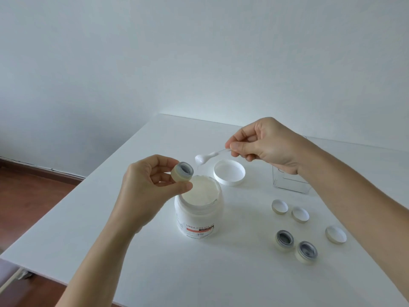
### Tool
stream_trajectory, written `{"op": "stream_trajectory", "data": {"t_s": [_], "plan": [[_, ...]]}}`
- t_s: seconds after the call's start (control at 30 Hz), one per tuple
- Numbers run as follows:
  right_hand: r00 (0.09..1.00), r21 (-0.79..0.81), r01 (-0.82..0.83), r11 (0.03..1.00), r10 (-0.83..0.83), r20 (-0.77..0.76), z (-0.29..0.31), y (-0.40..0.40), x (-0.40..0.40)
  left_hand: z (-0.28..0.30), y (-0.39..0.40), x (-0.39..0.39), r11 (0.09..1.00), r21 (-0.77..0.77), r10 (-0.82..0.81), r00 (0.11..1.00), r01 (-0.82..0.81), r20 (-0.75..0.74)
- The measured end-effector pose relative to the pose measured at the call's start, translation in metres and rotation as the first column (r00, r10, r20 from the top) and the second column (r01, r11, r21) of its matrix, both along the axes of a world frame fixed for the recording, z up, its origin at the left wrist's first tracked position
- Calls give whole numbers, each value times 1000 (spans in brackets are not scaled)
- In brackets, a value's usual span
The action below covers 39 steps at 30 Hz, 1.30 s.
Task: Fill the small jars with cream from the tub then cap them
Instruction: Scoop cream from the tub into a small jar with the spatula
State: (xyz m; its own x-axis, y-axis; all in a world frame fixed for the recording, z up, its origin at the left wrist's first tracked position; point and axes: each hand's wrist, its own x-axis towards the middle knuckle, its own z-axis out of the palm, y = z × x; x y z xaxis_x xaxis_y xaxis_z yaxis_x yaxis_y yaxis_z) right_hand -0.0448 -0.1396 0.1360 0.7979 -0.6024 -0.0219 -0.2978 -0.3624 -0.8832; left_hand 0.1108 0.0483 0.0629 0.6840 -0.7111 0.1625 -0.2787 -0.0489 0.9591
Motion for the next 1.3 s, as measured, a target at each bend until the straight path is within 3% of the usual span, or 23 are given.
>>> {"op": "stream_trajectory", "data": {"t_s": [0.3, 0.53, 0.93, 1.23, 1.3], "plan": [[1000, -407, -17, 913, 8, -24, 4, 28, 12, 6, -8, -10, 1000, -14, -28, 999, 28, -26], [987, -606, -94, 790, 154, 48, 4, 41, 6, 7, -8, -11, 1000, -11, 20, 999, -20, -46], [982, -584, -28, 811, 131, 136, 4, 27, -4, 9, -9, -7, 999, 22, 49, 999, -49, 3], [988, -232, 89, 969, -57, 140, -15, 10, -7, 3, -3, 0, 998, -2, 57, 998, -57, 23], [993, -256, 89, 963, -64, 101, -22, 10, -7, 0, 0, 1, 998, -31, 49, 999, -50, -6]]}}
